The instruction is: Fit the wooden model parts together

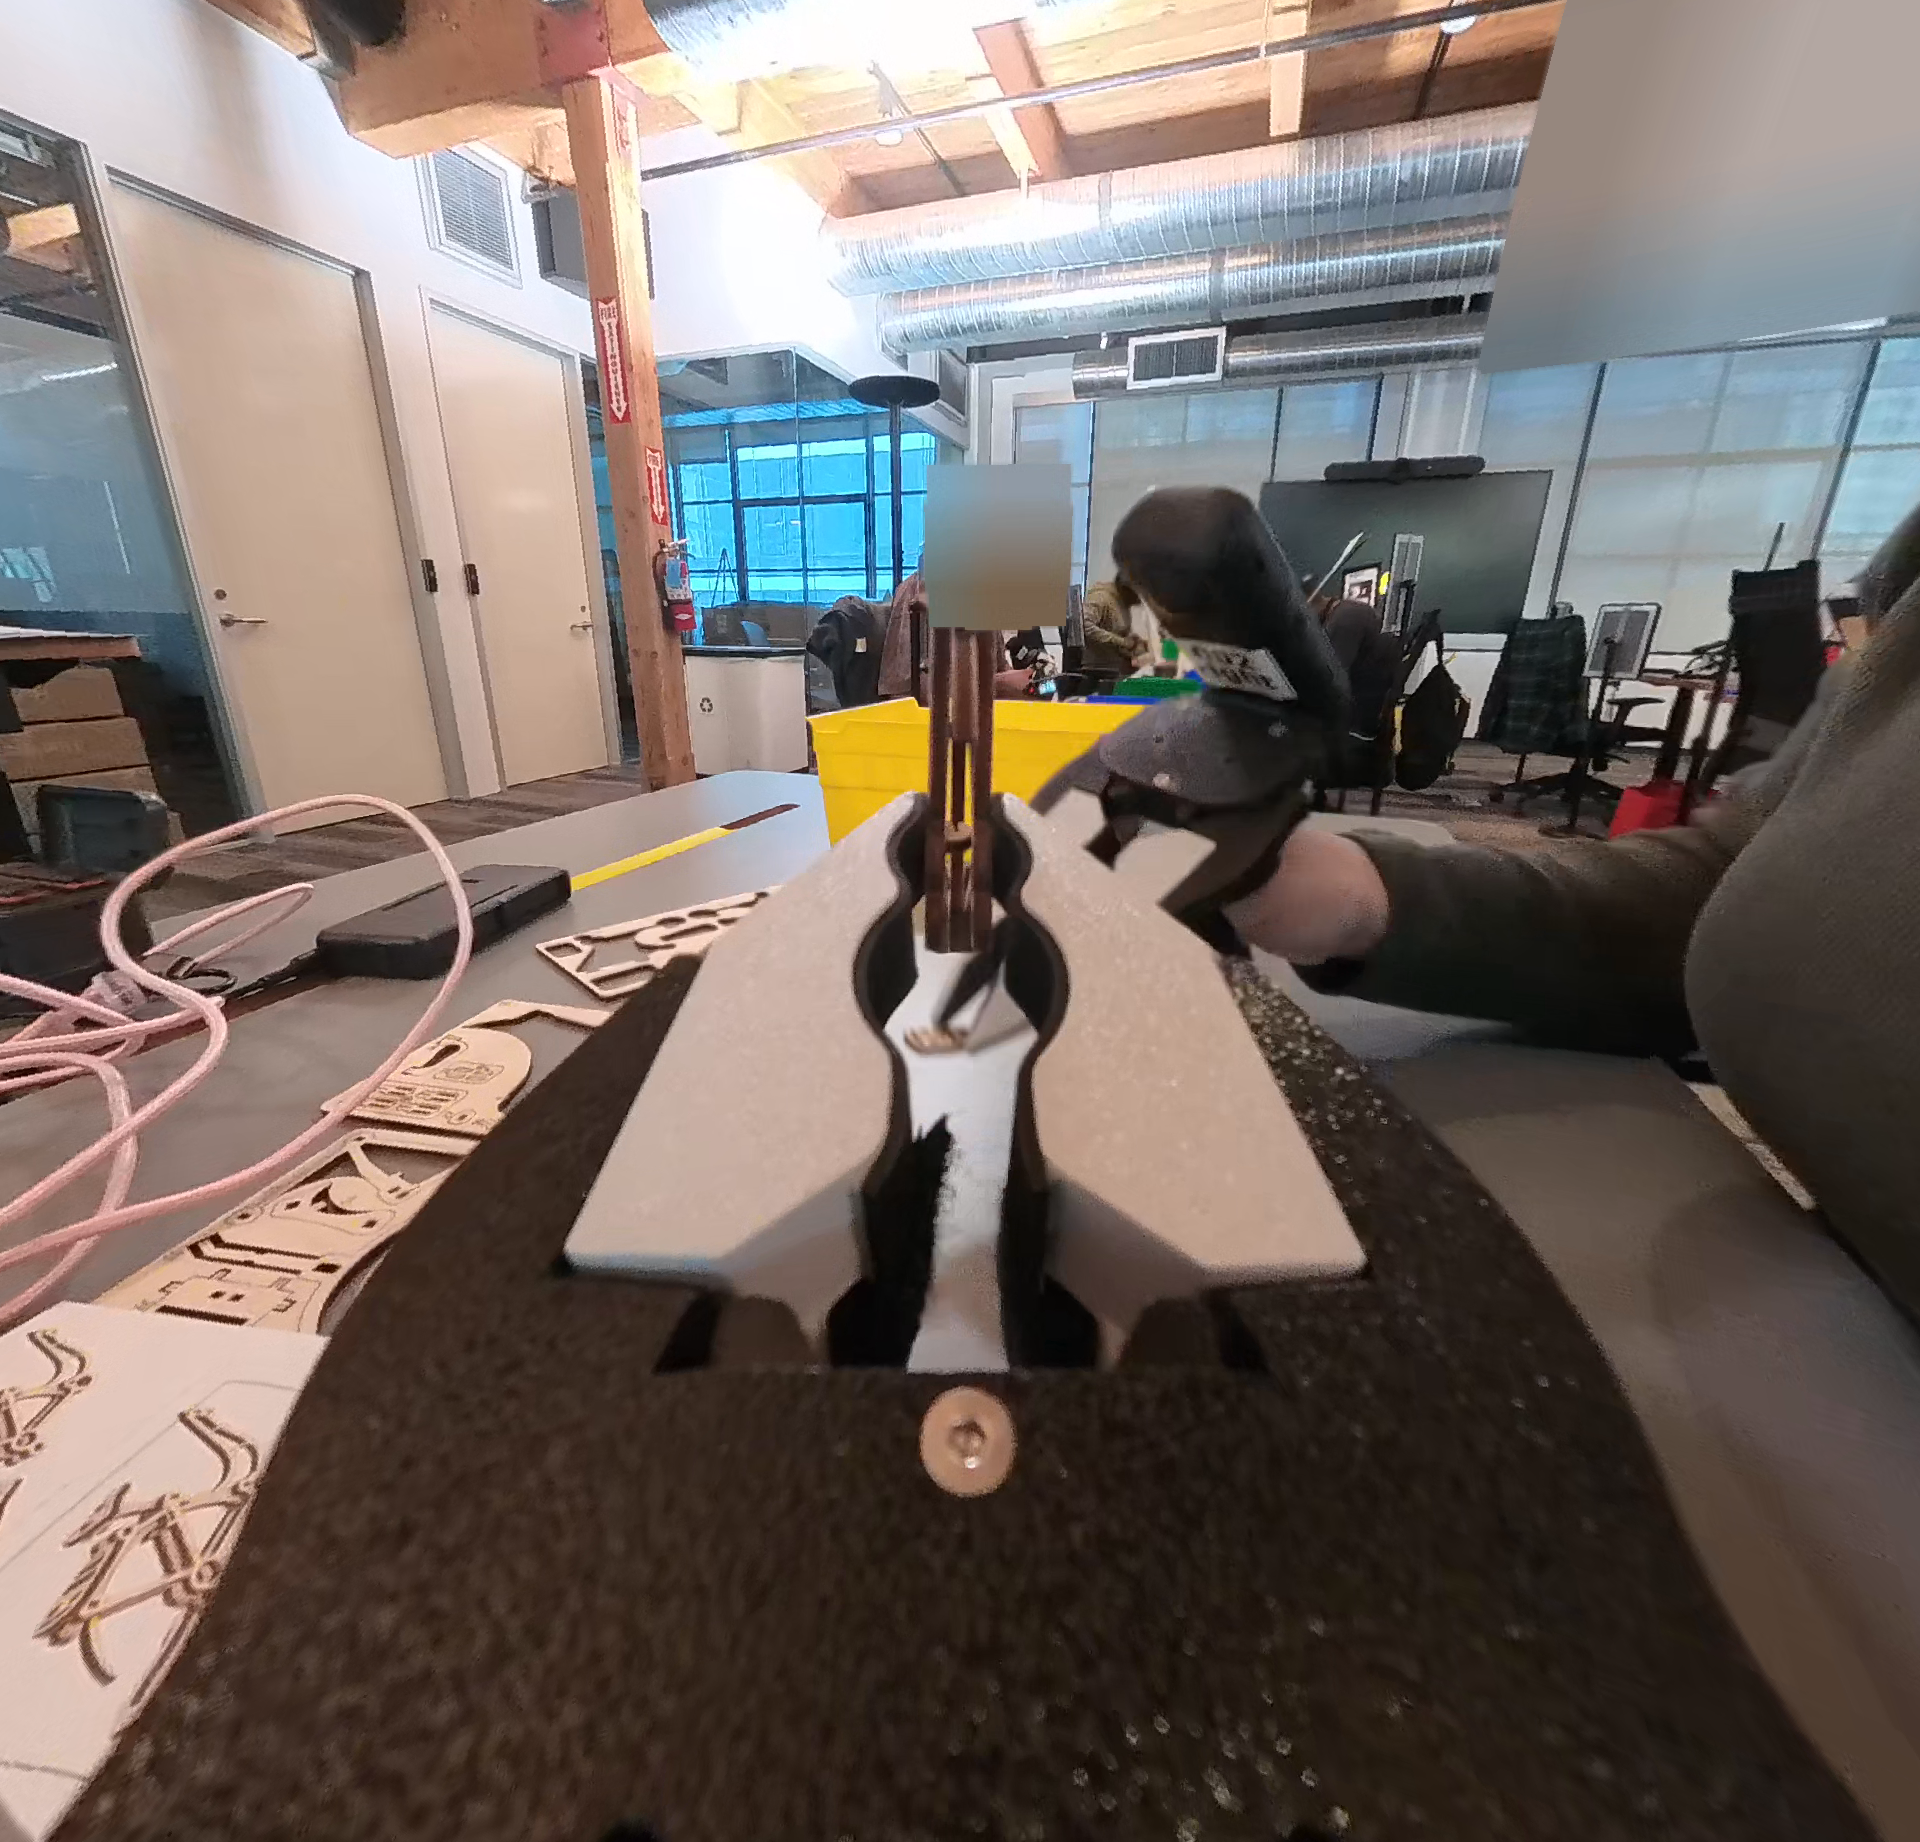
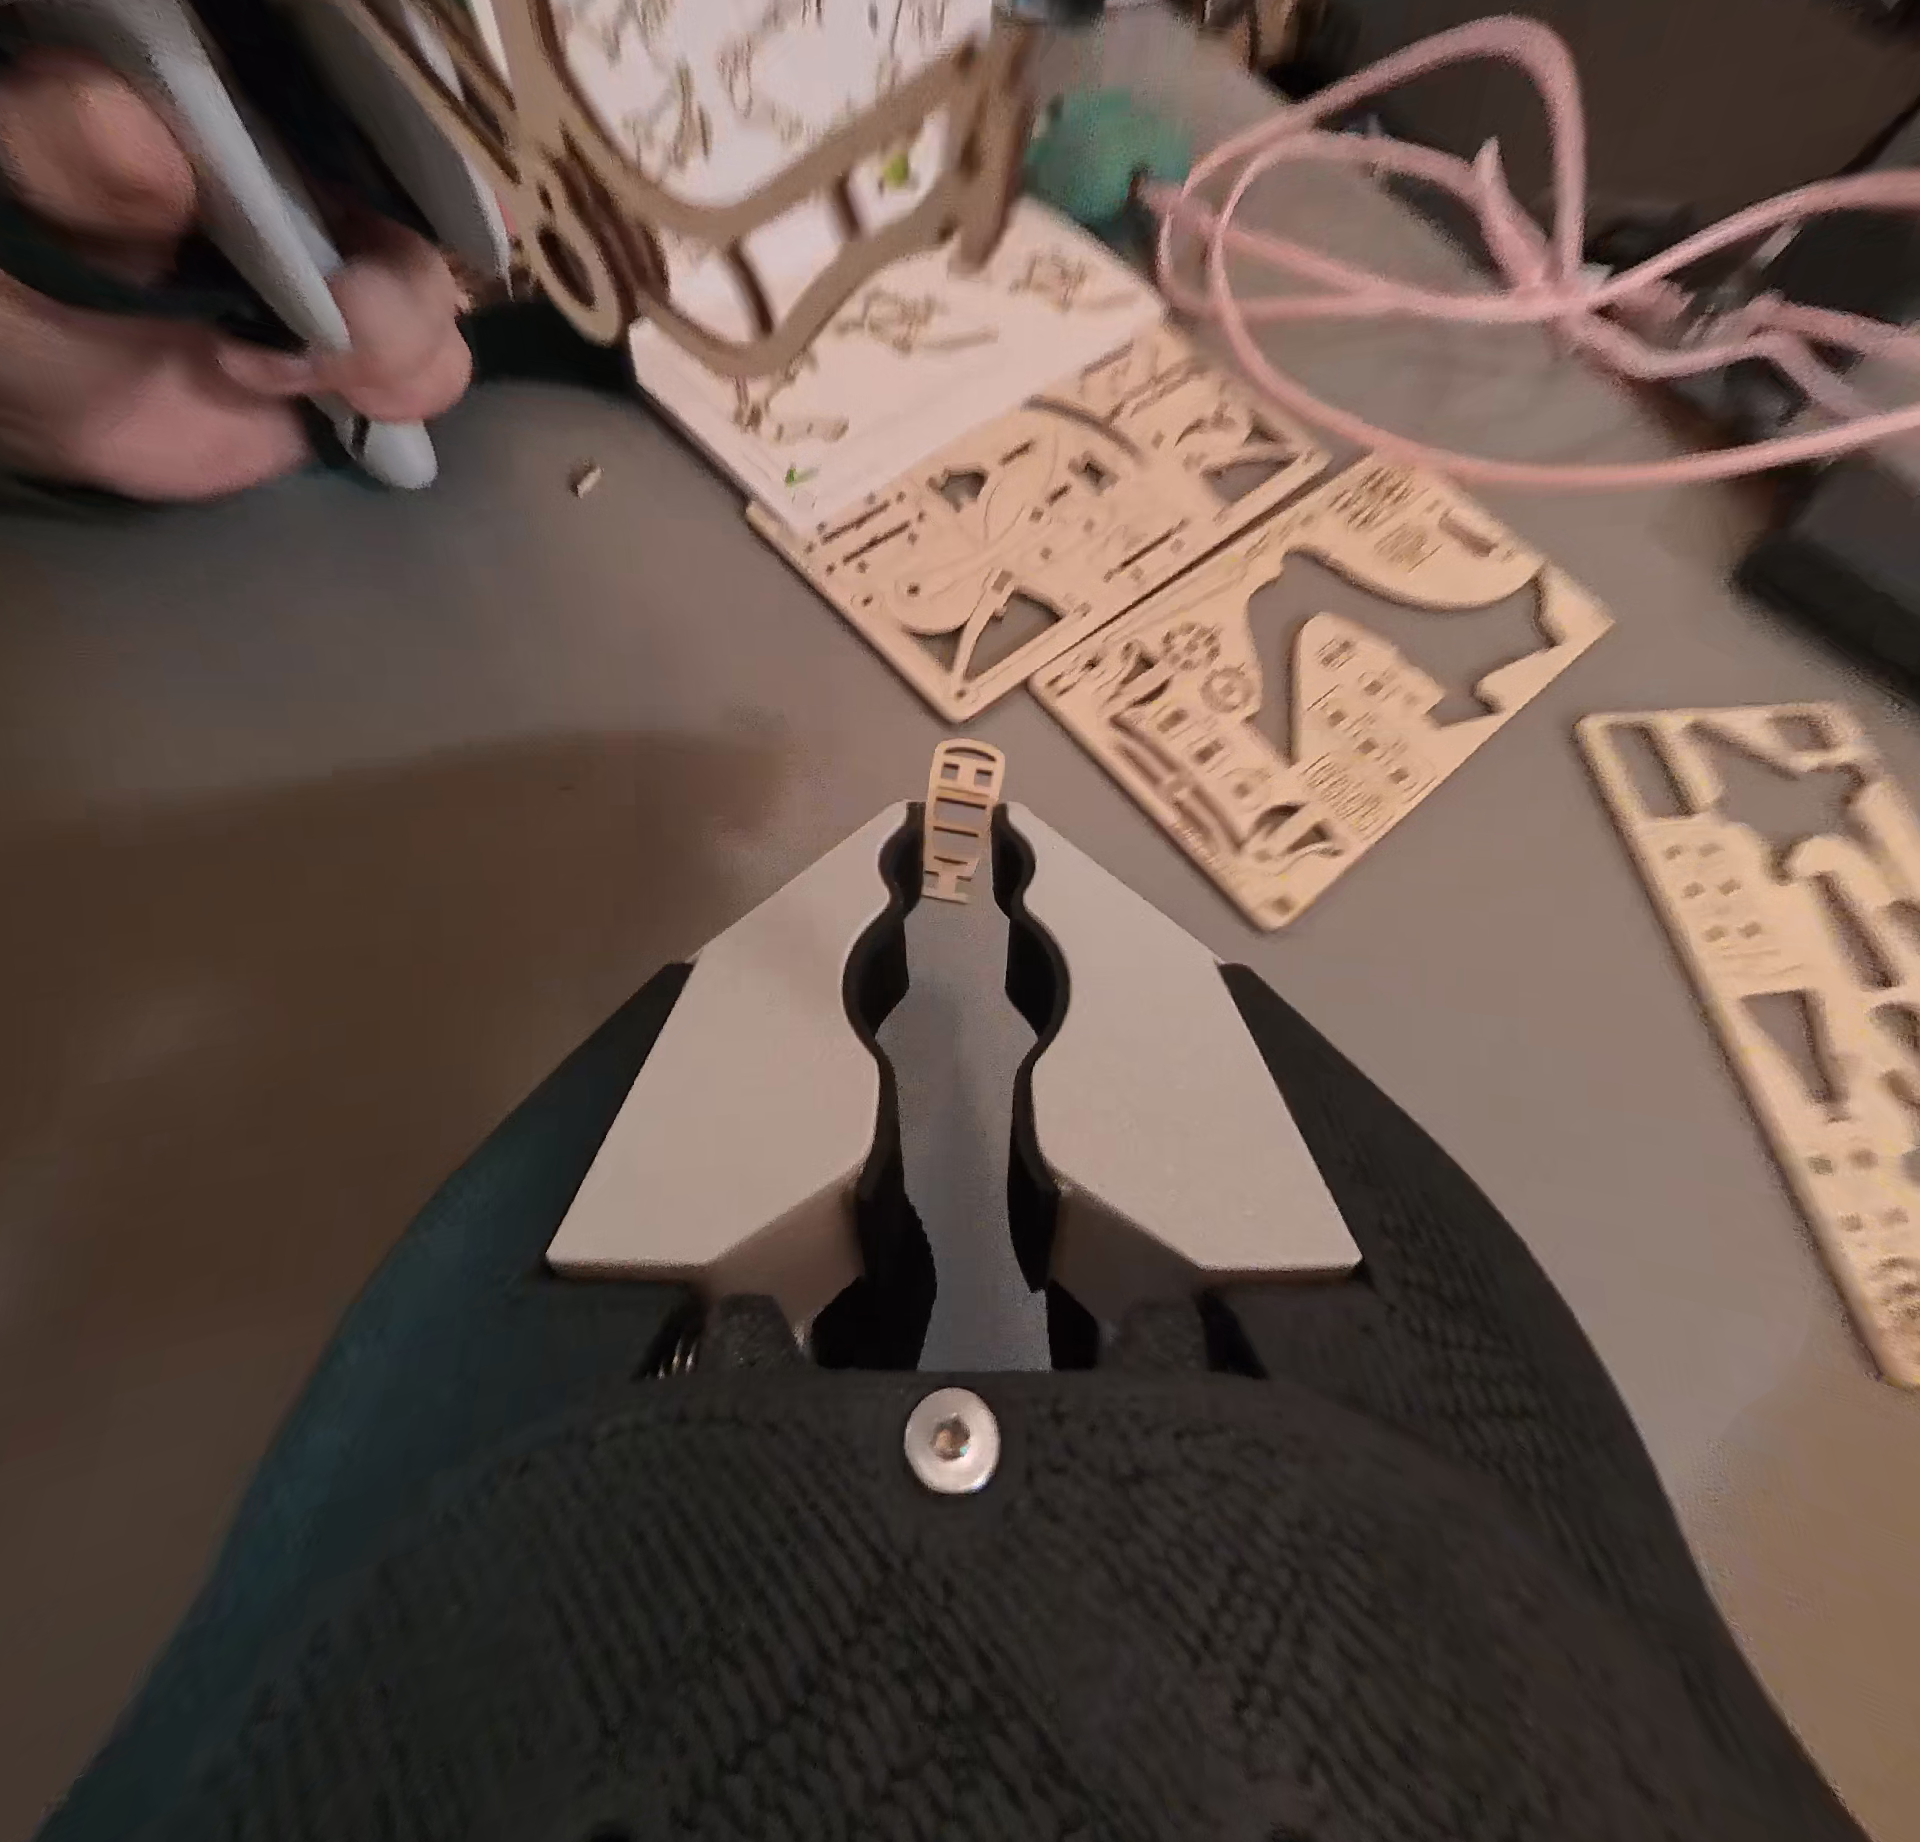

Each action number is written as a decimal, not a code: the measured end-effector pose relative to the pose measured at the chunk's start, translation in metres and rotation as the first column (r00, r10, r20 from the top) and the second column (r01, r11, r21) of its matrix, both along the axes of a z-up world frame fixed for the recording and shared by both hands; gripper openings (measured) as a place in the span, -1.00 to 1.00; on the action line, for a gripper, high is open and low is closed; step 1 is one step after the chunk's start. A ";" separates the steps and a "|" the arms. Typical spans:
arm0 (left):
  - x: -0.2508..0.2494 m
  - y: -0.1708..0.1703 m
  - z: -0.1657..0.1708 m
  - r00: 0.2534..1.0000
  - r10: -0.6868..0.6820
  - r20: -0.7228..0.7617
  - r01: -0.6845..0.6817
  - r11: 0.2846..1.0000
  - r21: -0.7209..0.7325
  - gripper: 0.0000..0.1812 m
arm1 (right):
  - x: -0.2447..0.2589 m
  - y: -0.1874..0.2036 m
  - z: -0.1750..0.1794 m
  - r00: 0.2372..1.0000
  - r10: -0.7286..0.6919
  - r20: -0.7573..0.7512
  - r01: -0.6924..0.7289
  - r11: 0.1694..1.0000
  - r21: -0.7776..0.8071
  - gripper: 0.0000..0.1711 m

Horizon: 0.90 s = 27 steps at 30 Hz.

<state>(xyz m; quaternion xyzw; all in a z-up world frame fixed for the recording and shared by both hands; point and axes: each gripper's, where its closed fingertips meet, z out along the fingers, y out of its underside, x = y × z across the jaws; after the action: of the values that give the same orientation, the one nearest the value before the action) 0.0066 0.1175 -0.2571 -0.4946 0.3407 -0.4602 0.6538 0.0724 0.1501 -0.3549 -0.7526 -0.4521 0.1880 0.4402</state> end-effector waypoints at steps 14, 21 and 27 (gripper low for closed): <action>0.033 0.014 0.003 0.996 -0.009 0.089 0.023 0.987 -0.158 -0.93 | -0.012 0.033 0.171 0.877 0.446 -0.178 -0.370 0.865 0.340 -0.87; 0.073 -0.001 -0.010 0.997 -0.071 0.016 0.073 0.990 -0.121 -0.92 | -0.016 0.009 0.154 0.787 0.613 -0.072 -0.585 0.778 0.230 -0.88; 0.076 0.009 -0.012 0.996 -0.078 0.038 0.084 0.979 -0.184 -0.93 | -0.010 0.009 0.154 0.757 0.646 -0.098 -0.620 0.758 0.205 -0.87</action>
<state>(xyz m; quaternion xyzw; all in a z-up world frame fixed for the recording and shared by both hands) 0.0827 0.1263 -0.2687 -0.5320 0.3059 -0.5238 0.5908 0.0624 0.1589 -0.2009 -0.4990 -0.6565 0.3497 0.4447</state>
